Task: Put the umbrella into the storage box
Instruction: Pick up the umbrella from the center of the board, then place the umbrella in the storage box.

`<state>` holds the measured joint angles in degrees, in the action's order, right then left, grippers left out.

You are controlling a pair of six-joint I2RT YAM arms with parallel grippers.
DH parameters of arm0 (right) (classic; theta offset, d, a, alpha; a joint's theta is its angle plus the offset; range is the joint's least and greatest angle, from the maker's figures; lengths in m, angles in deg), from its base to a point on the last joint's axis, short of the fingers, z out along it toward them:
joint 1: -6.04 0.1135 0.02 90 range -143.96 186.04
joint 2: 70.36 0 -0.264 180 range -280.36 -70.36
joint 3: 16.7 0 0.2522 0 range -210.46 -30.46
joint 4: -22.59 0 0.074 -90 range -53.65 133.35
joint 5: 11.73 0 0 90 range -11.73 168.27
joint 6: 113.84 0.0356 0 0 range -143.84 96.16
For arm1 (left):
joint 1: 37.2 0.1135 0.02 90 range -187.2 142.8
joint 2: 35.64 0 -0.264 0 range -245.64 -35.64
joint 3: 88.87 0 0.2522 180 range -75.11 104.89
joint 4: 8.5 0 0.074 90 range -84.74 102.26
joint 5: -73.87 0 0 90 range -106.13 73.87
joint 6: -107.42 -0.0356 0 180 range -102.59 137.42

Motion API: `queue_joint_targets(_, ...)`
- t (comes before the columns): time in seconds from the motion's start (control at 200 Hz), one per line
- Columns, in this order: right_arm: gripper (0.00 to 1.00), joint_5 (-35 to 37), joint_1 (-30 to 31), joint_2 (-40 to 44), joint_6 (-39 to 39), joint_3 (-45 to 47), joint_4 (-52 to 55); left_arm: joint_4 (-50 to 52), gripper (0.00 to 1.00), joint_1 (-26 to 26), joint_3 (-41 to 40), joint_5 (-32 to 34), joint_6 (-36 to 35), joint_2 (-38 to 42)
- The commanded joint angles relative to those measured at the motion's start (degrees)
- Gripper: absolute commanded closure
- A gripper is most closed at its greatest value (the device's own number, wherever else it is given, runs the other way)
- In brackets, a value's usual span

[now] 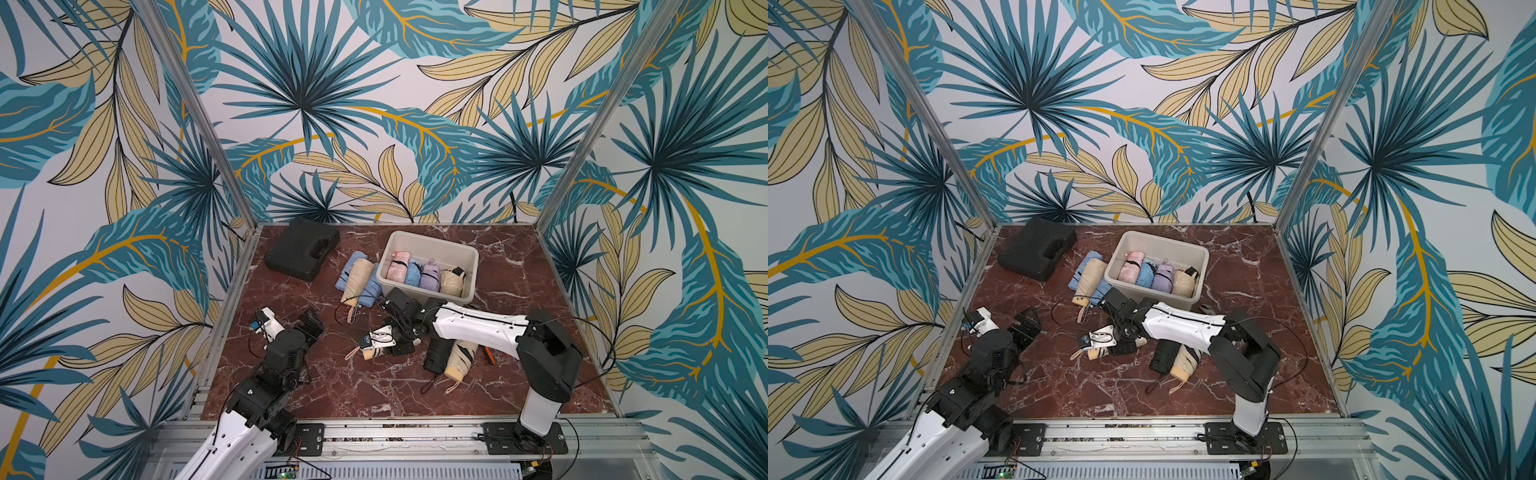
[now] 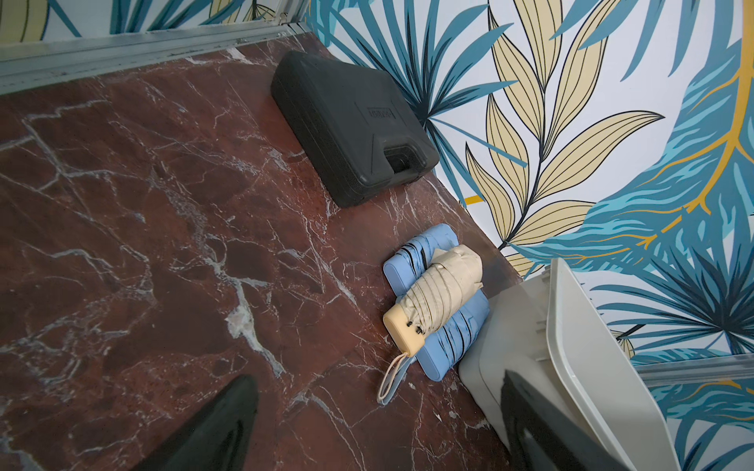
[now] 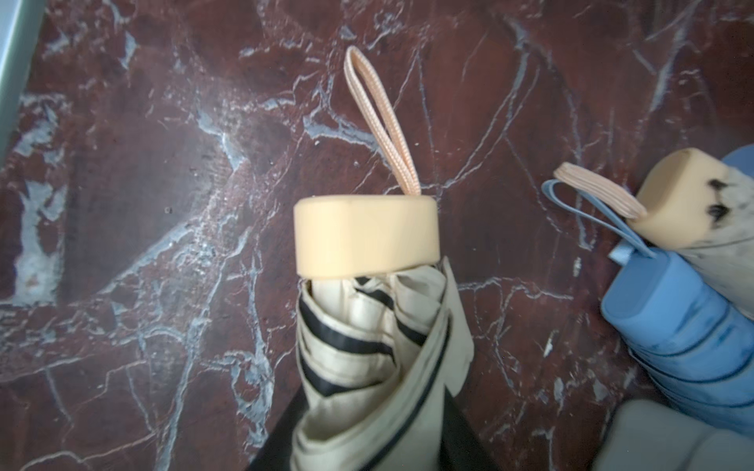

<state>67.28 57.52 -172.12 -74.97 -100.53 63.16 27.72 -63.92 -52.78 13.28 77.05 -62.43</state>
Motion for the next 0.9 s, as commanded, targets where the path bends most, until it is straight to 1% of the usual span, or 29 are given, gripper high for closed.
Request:
queue_joint_targets(0.0,0.70,-1.59,0.24,4.85,7.64,2.35,-6.30,-0.84,0.04,0.74,1.13,0.87,-0.15,-0.79)
queue_joint_targets(0.12,0.72,-0.95,-0.21,9.67,13.29,4.47,-9.65,-1.32,0.04,1.11,1.79,0.83,-0.30,-1.21)
queue_joint_targets(0.265,0.76,-0.76,-2.48,17.20,23.56,6.37,-13.78,-2.11,0.04,1.27,2.88,0.74,-1.28,-1.72)
queue_joint_targets(0.3,0.77,0.06,-3.18,18.91,26.39,6.64,-16.64,-2.30,0.04,1.30,3.22,0.69,-1.60,-1.93)
queue_joint_targets(0.386,0.77,4.05,-5.03,22.15,34.55,5.75,-15.73,-3.08,0.04,1.37,4.26,0.32,-2.61,-2.96)
queue_joint_targets(0.411,0.77,5.87,-7.26,23.14,37.00,5.15,-14.93,-3.27,0.04,1.44,4.67,0.02,-2.97,-3.37)
queue_joint_targets(0.466,0.78,9.02,-9.61,25.20,41.79,4.03,-10.04,-3.77,0.04,1.44,5.58,-0.55,-3.92,-4.50)
queue_joint_targets(0.546,0.84,15.04,-13.09,28.38,48.80,3.46,-7.68,-4.91,0.04,1.55,6.78,-1.51,-5.16,-6.34)
queue_joint_targets(0.591,0.89,18.03,-15.15,29.72,52.97,3.46,-7.56,-5.39,0.04,1.57,7.47,-2.01,-5.80,-7.45)
queue_joint_targets(0.631,0.93,20.63,-16.55,30.16,57.30,3.04,-7.31,-5.95,0.04,1.70,8.10,-2.45,-6.47,-8.49)
queue_joint_targets(0.706,0.94,23.54,-18.86,29.16,64.64,0.69,-5.92,-6.31,0.04,1.80,9.34,-3.53,-7.79,-10.38)
queue_joint_targets(0.896,0.95,29.04,-21.26,19.86,76.51,-7.17,-4.31,-6.29,0.04,2.44,12.70,-6.06,-11.09,-16.16)
